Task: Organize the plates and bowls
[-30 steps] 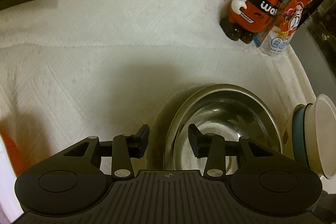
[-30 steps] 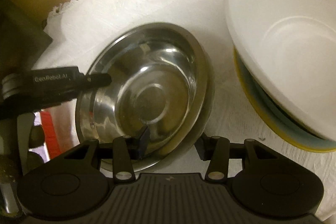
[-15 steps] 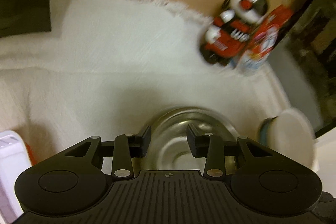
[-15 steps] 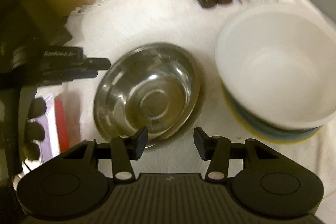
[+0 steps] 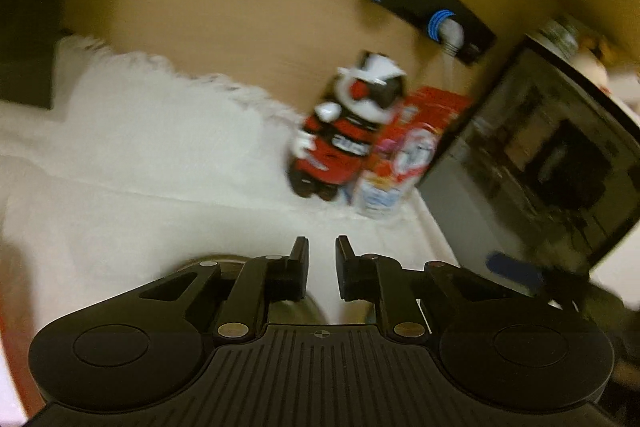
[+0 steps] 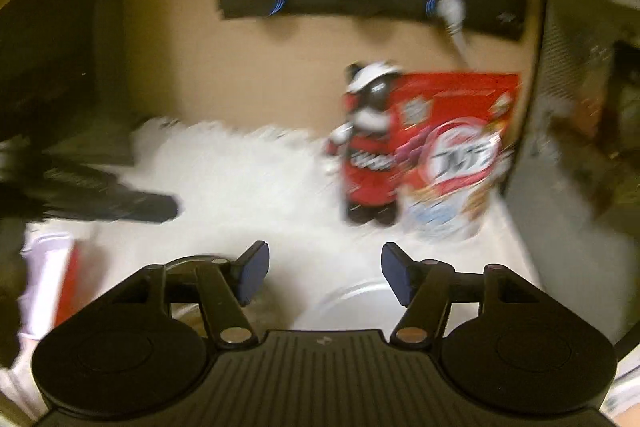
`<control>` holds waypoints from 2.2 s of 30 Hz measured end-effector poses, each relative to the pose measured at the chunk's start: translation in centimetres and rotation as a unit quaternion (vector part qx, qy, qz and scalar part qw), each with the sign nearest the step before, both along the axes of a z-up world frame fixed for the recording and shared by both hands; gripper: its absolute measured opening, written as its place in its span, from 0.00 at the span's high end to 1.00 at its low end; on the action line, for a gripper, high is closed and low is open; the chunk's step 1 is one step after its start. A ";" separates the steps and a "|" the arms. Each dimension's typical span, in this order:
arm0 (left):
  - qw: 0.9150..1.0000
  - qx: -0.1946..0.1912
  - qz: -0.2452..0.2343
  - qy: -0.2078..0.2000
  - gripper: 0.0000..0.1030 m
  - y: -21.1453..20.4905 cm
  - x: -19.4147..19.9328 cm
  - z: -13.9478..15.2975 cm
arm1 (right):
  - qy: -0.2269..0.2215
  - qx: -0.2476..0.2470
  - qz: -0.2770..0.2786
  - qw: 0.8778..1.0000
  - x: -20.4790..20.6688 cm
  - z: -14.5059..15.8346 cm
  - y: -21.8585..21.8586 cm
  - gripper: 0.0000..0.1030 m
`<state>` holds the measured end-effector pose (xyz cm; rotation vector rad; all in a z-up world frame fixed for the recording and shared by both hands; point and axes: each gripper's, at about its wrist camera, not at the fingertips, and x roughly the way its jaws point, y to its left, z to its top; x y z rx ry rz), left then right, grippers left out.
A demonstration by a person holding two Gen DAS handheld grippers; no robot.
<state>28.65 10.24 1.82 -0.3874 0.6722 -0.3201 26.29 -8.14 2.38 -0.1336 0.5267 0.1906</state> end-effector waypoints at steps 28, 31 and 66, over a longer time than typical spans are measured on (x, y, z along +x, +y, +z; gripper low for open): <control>0.991 0.119 -0.037 0.047 0.83 -10.9 -0.9 -1.6 | 0.185 0.035 0.053 0.981 6.4 -9.0 -11.5 0.39; 0.985 0.162 -0.031 0.057 0.83 -11.6 -0.5 -2.1 | 0.196 0.045 0.041 0.979 6.6 -9.5 -11.9 0.39; 0.989 0.091 -0.010 0.120 0.83 -9.8 1.6 -3.2 | 0.223 0.046 0.007 0.974 5.6 -11.4 -12.9 0.39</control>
